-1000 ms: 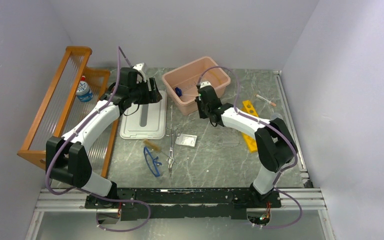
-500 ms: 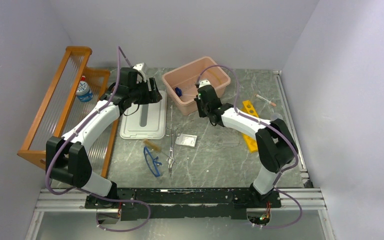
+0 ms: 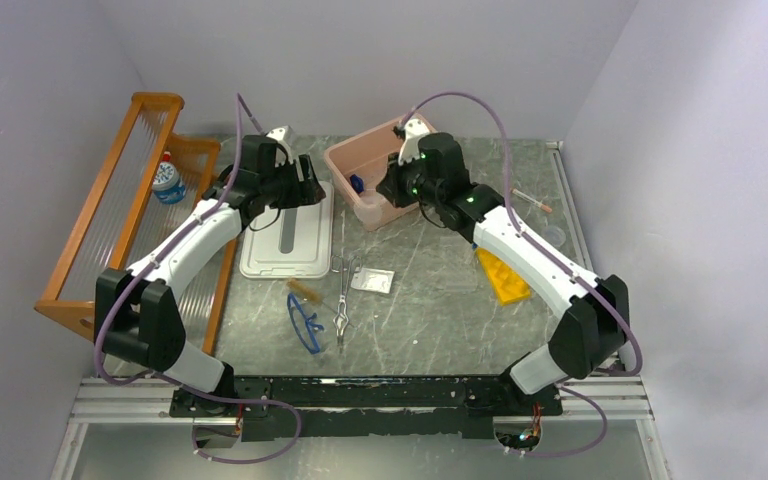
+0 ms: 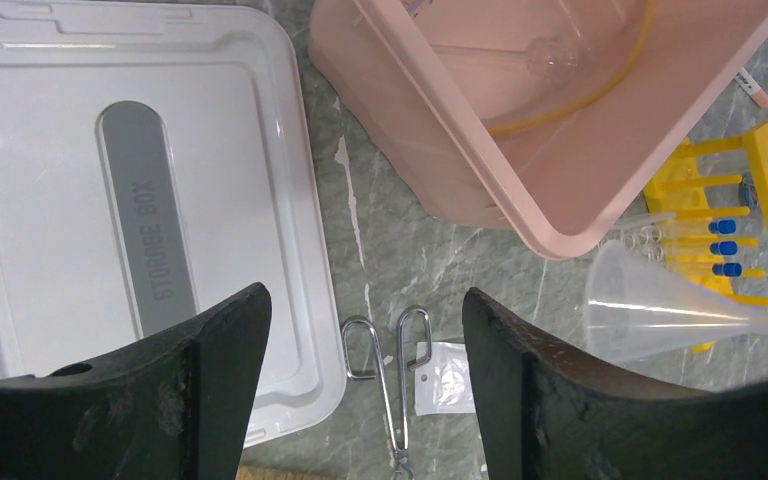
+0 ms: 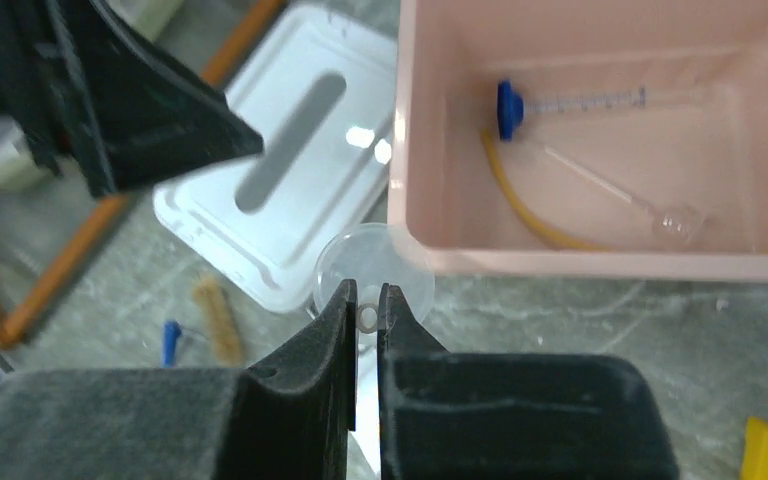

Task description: Organize the chemistry lab equipment

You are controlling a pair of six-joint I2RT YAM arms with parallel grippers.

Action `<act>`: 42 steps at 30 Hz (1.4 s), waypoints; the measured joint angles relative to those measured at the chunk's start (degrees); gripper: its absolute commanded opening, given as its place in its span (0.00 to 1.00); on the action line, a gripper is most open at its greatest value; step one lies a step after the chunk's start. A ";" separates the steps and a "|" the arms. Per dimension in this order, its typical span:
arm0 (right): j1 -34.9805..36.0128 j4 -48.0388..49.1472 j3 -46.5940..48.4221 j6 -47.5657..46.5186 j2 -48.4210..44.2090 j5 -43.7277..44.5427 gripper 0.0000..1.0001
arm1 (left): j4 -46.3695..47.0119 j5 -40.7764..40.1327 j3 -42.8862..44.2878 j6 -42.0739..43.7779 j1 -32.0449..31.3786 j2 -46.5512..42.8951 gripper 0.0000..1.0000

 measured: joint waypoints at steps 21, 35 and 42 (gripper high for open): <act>-1.14 4.72 19.58 -2.12 24.33 9.73 0.00 | 1.07 1.75 -0.83 -2.89 0.00 1.42 0.73; -0.61 0.72 25.03 -8.15 36.00 11.30 0.04 | 0.42 2.14 1.53 -2.86 0.00 5.88 0.72; -0.15 -0.20 26.47 -8.85 38.03 13.33 0.28 | -0.22 2.14 2.60 -2.62 0.00 6.40 0.72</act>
